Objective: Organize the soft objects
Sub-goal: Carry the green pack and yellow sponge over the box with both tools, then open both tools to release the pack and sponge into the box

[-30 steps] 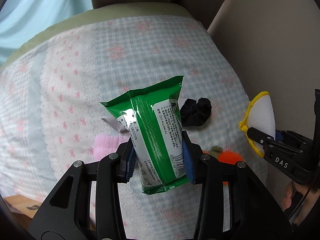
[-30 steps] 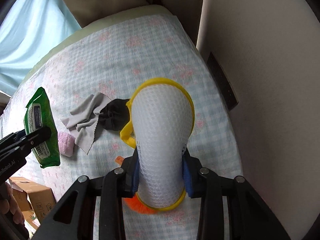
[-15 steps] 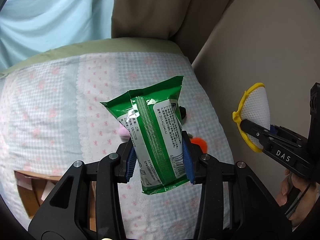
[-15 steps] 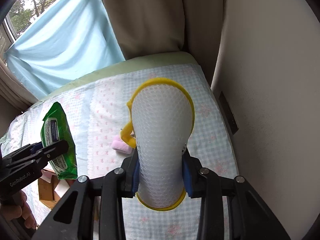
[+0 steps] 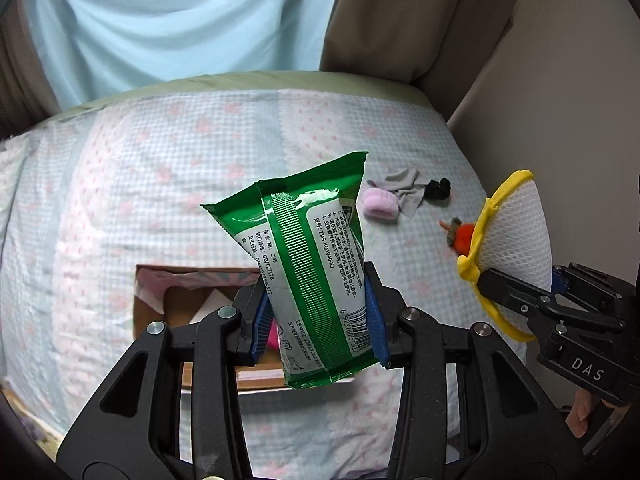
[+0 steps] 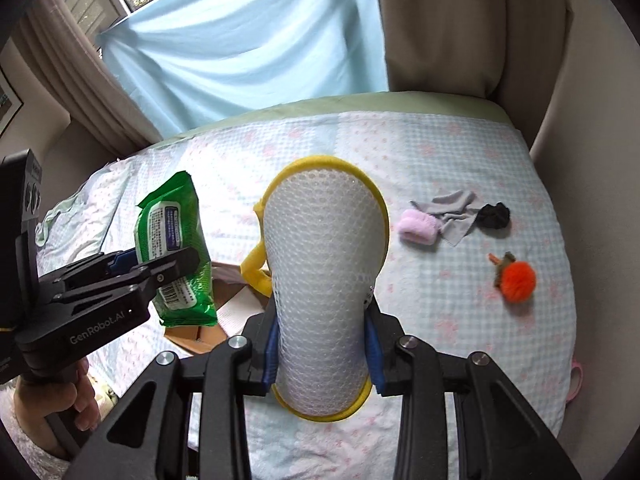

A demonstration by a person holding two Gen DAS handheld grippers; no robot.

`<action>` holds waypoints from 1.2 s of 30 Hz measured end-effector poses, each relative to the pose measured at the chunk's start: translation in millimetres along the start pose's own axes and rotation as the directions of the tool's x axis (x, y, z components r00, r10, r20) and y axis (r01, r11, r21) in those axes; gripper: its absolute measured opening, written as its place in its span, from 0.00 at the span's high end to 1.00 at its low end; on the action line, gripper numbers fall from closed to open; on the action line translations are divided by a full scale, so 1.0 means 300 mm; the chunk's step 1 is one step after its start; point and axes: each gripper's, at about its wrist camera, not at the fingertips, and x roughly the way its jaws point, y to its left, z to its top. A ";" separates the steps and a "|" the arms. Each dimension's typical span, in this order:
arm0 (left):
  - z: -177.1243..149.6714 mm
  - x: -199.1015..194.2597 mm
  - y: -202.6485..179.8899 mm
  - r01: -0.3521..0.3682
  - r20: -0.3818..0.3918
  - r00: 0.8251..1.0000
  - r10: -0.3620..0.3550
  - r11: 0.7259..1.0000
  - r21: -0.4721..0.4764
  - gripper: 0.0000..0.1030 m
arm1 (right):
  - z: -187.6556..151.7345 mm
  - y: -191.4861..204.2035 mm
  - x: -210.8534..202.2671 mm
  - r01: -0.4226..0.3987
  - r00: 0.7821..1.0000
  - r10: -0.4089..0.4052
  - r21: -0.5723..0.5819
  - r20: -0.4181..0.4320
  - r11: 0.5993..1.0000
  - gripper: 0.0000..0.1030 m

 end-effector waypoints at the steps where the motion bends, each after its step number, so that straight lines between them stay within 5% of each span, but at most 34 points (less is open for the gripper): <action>1: -0.022 -0.009 0.043 -0.007 -0.008 1.000 0.007 1.000 -0.004 0.65 | -0.018 0.044 0.025 -0.012 1.000 0.012 -0.013 -0.015 1.000 0.69; 8: -0.133 -0.007 0.302 -0.043 -0.067 0.997 0.043 0.999 -0.002 0.65 | -0.082 0.216 0.203 -0.051 0.992 0.050 -0.008 -0.118 0.999 0.69; 15: -0.182 0.118 0.424 -0.024 -0.159 0.987 0.036 0.997 0.072 0.65 | -0.119 0.268 0.343 -0.026 0.980 0.042 0.084 -0.193 0.996 0.68; 24: -0.249 0.411 0.471 0.022 -0.375 0.926 0.040 0.987 0.160 0.65 | -0.182 0.250 0.567 0.028 0.949 0.065 0.290 -0.307 0.957 0.68; 30: -0.277 0.529 0.475 0.030 -0.437 0.895 0.094 0.962 0.271 0.65 | -0.206 0.210 0.662 0.026 0.936 0.136 0.448 -0.325 0.893 0.68; 35: -0.275 0.553 0.474 0.057 -0.443 0.892 0.091 0.949 0.310 0.63 | -0.204 0.207 0.702 0.043 0.931 0.154 0.519 -0.330 0.854 0.61; 36: -0.272 0.551 0.475 0.065 -0.441 0.894 0.083 0.948 0.311 0.54 | -0.202 0.208 0.705 0.050 0.933 0.148 0.525 -0.328 0.850 0.60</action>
